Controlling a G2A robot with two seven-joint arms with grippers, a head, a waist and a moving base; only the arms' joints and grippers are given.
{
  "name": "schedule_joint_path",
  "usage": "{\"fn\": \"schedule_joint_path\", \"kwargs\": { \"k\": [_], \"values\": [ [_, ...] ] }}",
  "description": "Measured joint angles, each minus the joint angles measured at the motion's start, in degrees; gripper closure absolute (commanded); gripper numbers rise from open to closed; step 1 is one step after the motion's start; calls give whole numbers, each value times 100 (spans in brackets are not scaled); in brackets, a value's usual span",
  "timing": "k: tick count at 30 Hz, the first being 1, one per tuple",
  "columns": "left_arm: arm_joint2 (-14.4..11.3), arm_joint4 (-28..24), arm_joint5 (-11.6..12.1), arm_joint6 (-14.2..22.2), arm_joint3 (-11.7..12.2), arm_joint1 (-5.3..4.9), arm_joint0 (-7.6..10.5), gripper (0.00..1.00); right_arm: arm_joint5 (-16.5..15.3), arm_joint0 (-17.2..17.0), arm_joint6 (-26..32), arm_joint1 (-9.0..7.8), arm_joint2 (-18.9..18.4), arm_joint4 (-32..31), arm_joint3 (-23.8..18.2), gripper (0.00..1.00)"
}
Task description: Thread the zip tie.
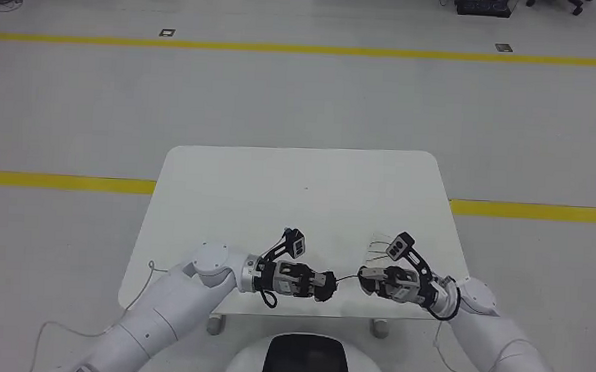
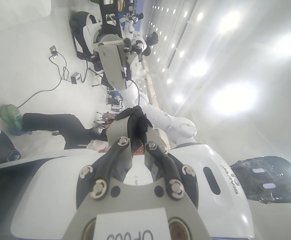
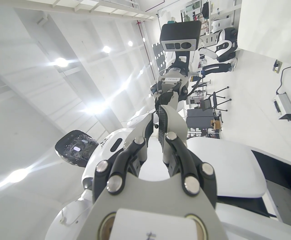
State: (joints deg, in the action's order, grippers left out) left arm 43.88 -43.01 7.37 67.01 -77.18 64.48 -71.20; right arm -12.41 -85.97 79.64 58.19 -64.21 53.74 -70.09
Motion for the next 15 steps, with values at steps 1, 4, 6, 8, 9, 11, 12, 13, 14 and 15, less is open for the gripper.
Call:
{"fn": "schedule_joint_path", "kwargs": {
  "k": [1, 4, 6, 8, 9, 11, 12, 13, 14, 15],
  "values": [
    [-2, -1, -3, -5, -2, -2, 0, 100, -10, -1, 0, -9, 9, 11, -4, 89],
    [-10, -2, -8, -9, -9, -8, 1, 100, -46, -6, 0, -37, 40, 57, -23, 88],
    [-15, -4, -4, -11, -13, -11, 3, 100, -73, -11, 0, -58, 60, 82, -40, 89],
    [-19, -10, 0, -12, -15, -14, 4, 100, -91, -15, 0, -76, 75, 108, -52, 91],
    [-23, -12, 1, -12, -16, -15, 6, 100, -99, -15, 0, -88, 84, 126, -55, 92],
    [-29, -15, 0, -12, -16, -18, 9, 100, -108, -13, 0, -104, 98, 151, -55, 93],
    [-33, -17, -3, -11, -16, -19, 13, 100, -114, -9, 0, -114, 109, 164, -55, 93],
    [-36, -19, -4, -10, -16, -20, 15, 100, -119, -5, 0, -121, 117, 172, -56, 94],
    [-39, -22, -6, -10, -15, -21, 17, 100, -123, -1, 0, -127, 127, 181, -56, 95],
    [-43, -27, -7, -10, -13, -22, 19, 100, -126, 6, 0, -136, 138, 194, -53, 99]
  ]
}}
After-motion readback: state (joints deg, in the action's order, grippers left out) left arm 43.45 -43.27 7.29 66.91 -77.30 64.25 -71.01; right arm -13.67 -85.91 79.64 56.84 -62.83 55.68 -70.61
